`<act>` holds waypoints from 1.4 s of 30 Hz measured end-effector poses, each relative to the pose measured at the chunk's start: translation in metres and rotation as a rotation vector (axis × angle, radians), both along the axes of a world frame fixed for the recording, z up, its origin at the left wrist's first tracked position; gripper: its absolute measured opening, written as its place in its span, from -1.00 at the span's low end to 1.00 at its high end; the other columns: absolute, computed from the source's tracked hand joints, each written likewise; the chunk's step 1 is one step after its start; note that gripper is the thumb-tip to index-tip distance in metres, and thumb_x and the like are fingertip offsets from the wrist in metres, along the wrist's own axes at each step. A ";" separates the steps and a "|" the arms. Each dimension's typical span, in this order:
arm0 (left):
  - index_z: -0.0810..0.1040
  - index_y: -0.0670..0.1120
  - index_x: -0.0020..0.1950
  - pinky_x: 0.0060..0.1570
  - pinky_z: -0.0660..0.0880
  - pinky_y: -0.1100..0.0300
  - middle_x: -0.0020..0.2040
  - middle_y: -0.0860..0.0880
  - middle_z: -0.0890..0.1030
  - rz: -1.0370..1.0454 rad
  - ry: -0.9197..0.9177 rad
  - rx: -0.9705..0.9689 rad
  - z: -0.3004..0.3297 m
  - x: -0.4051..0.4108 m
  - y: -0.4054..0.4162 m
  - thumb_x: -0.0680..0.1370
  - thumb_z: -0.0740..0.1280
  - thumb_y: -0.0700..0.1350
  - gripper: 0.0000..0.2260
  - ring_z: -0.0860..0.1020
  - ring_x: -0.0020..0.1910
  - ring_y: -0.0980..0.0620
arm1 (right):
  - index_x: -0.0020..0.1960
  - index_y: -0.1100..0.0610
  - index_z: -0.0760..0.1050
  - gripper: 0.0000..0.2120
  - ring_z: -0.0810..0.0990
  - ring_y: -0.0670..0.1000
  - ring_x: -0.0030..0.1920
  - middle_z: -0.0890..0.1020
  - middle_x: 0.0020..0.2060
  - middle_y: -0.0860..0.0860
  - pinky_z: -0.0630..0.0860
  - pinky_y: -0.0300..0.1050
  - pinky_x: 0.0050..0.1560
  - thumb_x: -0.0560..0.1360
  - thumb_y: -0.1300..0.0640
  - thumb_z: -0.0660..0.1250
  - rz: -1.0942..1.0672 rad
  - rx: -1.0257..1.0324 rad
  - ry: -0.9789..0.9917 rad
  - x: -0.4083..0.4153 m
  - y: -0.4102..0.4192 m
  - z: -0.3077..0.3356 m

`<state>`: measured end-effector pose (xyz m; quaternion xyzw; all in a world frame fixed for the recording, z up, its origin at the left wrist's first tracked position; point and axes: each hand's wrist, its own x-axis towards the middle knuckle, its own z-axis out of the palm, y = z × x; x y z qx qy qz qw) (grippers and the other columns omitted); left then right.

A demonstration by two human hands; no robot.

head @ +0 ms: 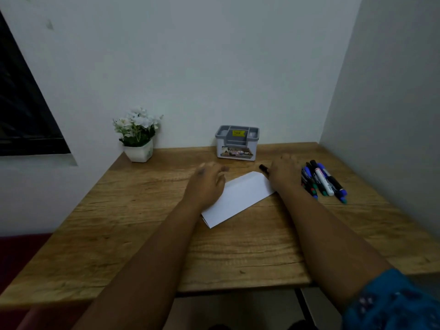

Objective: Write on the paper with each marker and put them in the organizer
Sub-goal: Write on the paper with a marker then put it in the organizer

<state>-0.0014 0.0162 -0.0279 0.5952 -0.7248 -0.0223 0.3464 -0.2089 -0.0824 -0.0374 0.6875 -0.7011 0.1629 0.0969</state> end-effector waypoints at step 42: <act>0.31 -0.05 -0.24 -0.08 0.63 0.16 -0.03 -0.22 0.57 -0.211 0.397 0.886 0.019 0.073 -0.004 0.36 0.51 -0.36 -0.61 0.62 -0.01 -0.09 | -0.23 0.18 0.66 -0.67 0.63 -0.06 -0.30 0.67 -0.15 0.13 0.61 -0.24 -0.19 0.62 0.19 0.22 0.779 0.952 -1.509 0.083 0.064 0.006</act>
